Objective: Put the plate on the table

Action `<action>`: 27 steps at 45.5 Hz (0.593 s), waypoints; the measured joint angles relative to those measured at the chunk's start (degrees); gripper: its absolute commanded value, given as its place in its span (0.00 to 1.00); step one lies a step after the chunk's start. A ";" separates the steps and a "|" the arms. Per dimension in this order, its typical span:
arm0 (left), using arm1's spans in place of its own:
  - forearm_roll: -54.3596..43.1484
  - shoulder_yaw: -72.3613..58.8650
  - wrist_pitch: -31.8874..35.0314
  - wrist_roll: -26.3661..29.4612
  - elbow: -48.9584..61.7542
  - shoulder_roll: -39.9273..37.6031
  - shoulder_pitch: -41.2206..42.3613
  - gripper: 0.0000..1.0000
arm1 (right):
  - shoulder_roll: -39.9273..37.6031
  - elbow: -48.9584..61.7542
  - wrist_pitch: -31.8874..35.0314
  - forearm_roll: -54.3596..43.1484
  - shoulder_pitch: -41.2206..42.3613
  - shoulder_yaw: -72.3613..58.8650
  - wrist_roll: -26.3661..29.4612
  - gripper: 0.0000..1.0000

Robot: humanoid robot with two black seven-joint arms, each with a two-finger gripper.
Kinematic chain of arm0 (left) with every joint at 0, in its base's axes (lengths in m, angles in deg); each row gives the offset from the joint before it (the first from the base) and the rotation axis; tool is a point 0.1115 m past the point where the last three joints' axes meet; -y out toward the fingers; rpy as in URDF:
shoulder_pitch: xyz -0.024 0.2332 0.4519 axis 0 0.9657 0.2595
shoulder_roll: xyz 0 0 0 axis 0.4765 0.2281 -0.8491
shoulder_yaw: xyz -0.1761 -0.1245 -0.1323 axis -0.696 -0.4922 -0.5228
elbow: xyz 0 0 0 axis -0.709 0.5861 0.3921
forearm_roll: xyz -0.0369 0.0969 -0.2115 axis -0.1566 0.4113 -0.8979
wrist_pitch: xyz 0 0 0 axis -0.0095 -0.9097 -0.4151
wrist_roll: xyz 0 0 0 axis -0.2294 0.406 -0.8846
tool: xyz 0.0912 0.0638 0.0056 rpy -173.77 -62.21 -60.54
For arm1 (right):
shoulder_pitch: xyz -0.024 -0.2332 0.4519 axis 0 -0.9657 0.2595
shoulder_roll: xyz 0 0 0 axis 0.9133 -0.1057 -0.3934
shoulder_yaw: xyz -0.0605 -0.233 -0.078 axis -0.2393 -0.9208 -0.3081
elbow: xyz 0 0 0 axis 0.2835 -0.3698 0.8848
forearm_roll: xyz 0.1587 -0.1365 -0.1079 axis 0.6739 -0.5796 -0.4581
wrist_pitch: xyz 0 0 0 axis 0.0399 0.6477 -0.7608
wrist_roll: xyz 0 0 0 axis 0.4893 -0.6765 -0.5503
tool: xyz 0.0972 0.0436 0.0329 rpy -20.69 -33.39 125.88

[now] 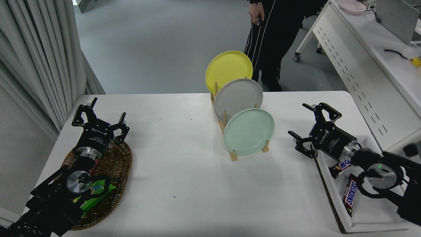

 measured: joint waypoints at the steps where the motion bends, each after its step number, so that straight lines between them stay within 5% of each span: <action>1: 0.00 0.00 0.00 0.00 0.01 0.00 0.00 1.00 | -1.62 -2.67 -0.02 0.67 2.54 -3.40 -0.01 0.99; 17: 0.02 0.00 0.00 0.00 0.00 0.00 0.00 1.00 | -5.53 -13.59 -1.29 7.01 19.02 -19.65 -0.01 0.99; 27: 0.02 0.00 0.00 0.00 0.00 0.00 0.00 1.00 | -2.84 -15.47 -12.41 9.25 23.66 -22.37 0.22 0.99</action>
